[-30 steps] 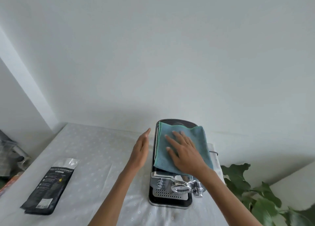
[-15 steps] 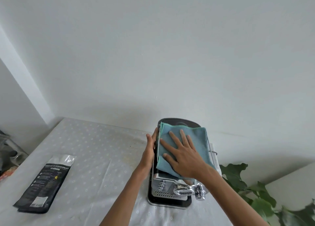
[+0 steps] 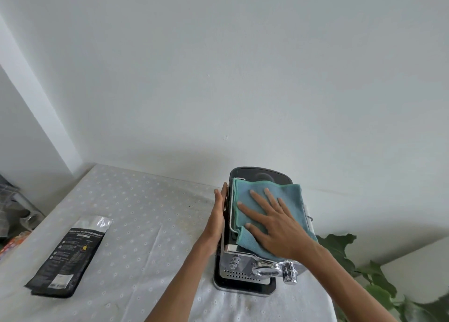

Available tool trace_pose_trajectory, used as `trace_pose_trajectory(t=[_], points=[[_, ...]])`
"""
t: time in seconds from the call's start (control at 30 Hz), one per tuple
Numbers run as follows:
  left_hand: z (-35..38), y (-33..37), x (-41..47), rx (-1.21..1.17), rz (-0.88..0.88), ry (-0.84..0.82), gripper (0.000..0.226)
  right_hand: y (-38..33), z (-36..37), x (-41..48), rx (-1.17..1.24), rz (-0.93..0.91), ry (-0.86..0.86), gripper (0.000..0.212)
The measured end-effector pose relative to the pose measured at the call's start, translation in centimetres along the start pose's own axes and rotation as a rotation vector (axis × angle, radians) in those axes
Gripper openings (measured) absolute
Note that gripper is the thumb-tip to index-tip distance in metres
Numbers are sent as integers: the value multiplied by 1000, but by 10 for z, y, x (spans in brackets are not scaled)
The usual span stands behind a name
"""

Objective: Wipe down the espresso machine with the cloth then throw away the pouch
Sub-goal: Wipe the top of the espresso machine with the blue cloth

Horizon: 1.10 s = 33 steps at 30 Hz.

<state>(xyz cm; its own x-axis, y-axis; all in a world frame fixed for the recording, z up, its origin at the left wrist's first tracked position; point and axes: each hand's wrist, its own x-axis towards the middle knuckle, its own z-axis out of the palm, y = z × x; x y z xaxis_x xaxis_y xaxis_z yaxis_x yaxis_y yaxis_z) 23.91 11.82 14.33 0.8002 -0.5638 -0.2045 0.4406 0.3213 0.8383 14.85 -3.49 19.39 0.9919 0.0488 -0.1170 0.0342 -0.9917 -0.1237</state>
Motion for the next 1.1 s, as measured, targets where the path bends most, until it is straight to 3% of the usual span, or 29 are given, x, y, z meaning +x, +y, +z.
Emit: trace_pose_trajectory(t=[0.13,0.3,0.5,0.67,0.73,0.97,1.1], points=[[1,-3,-1,74,10,27,61,-15,1,28,27,176,17,59],[7,-4,-2,17,15,-1,61,-13,5,5,9,19,24,68],[8,-6,-4,76,64,38,68,-21,2,29,68,227,54,57],[10,-7,-2,69,72,5,48,-18,5,3,68,84,33,69],[10,-6,-1,86,85,13,44,-13,1,-2,93,91,44,64],[10,1,-4,274,162,-7,68,-39,7,32,117,360,130,54],[7,-3,-3,289,160,-13,63,-30,7,24,100,286,98,54]])
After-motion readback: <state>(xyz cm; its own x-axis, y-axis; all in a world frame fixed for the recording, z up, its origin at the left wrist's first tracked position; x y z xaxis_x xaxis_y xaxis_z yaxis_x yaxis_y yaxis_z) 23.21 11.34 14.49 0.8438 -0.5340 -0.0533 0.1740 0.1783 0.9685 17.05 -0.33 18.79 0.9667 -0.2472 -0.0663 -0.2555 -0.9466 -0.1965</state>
